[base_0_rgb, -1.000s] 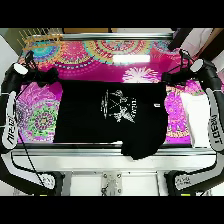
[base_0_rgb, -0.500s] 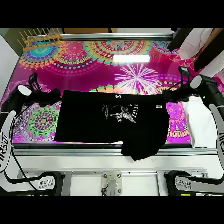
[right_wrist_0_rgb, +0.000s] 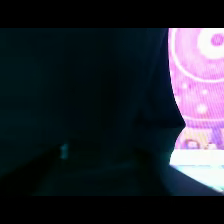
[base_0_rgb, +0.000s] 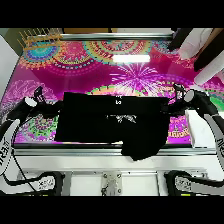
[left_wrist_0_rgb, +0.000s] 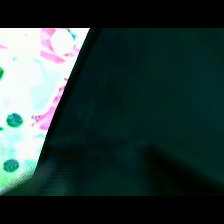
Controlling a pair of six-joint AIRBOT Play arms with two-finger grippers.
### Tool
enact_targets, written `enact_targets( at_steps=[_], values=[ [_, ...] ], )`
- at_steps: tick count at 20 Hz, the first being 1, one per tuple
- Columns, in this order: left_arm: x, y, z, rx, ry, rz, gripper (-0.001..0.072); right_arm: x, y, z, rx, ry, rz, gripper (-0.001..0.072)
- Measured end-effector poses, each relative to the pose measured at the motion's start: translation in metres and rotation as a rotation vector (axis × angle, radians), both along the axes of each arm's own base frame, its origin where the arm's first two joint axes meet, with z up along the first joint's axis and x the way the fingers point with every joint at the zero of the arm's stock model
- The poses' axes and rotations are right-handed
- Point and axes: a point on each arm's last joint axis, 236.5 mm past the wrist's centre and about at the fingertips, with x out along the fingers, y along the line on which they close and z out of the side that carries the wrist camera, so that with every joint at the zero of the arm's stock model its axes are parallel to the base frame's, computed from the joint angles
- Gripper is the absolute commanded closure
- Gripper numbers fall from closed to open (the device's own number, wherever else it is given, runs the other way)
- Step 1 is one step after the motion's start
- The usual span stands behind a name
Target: Fold the clothes and pants, and hang the long-sleeved shirts on hangers.
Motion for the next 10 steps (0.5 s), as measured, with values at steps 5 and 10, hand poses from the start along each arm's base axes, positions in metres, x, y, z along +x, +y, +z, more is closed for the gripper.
enact_targets(
  at_steps=[5,10],
  values=[
    [-0.011,0.025,0.050,0.031,-0.032,0.008,0.0191,-0.008,-0.028,0.063,-0.029,-0.108,-0.061,0.0180],
    [-0.094,0.061,0.055,0.076,0.063,0.117,0.0192,-0.028,-0.052,0.142,-0.077,-0.291,-0.127,0.0181]
  ],
)
